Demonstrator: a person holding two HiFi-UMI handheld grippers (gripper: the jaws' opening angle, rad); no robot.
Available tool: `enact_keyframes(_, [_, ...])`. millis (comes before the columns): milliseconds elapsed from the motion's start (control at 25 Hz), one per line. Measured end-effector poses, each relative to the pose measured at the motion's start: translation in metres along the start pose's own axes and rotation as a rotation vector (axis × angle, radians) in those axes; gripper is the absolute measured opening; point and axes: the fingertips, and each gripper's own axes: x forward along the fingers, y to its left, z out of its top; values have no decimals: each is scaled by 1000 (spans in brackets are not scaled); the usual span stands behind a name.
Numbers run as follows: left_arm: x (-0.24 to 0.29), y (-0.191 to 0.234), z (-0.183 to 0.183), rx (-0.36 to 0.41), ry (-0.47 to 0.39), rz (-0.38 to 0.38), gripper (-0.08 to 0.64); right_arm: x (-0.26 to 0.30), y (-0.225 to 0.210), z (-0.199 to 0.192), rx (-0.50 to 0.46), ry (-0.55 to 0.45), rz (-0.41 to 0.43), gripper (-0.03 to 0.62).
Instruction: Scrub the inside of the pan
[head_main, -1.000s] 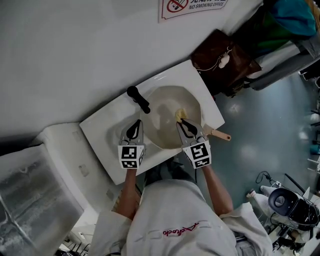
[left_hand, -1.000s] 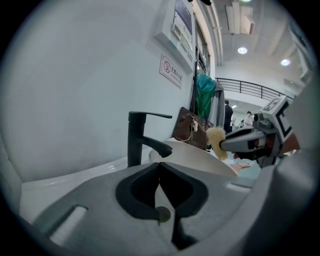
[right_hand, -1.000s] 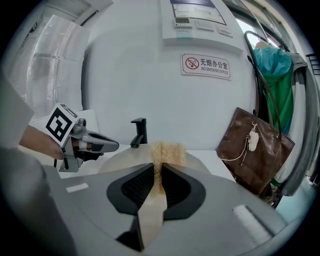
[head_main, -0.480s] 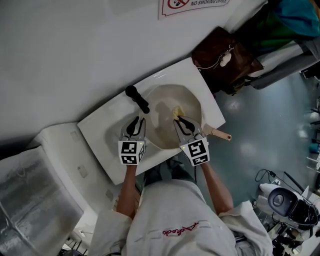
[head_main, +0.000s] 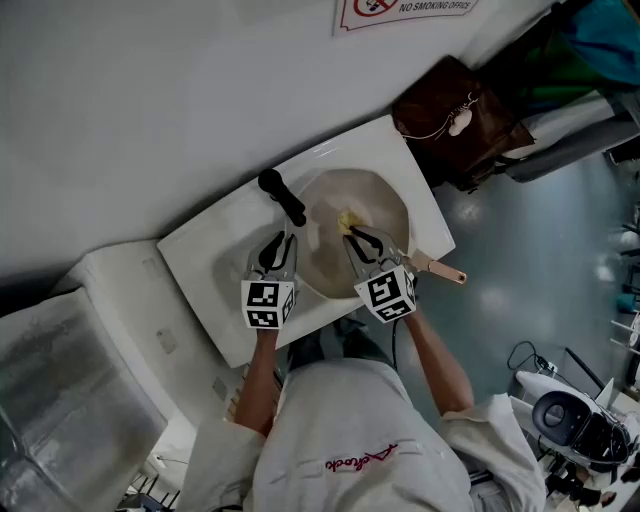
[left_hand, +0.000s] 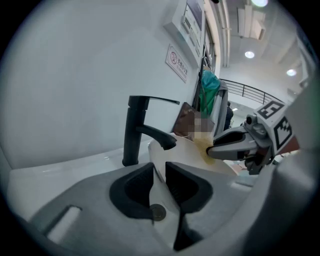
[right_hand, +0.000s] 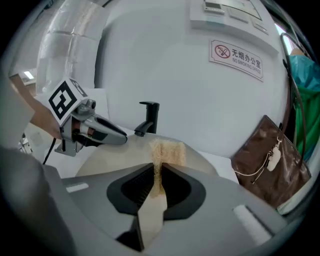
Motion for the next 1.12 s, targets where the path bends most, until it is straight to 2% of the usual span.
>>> enact_keyframes(280, [2, 1, 1, -9, -10, -1, 78, 21, 2, -7, -177, 69, 43, 57])
enact_keyframes(520, [3, 1, 0, -19, -13, -6, 78, 38, 2, -15, -209, 113, 83, 57])
enact_keyframes(720, [3, 1, 0, -23, -14, -5, 78, 45, 21, -26, -285, 152, 144, 57])
enact_keyframes(1120, [3, 1, 0, -30, -21, -8, 78, 69, 49, -50, -670, 273, 227, 57])
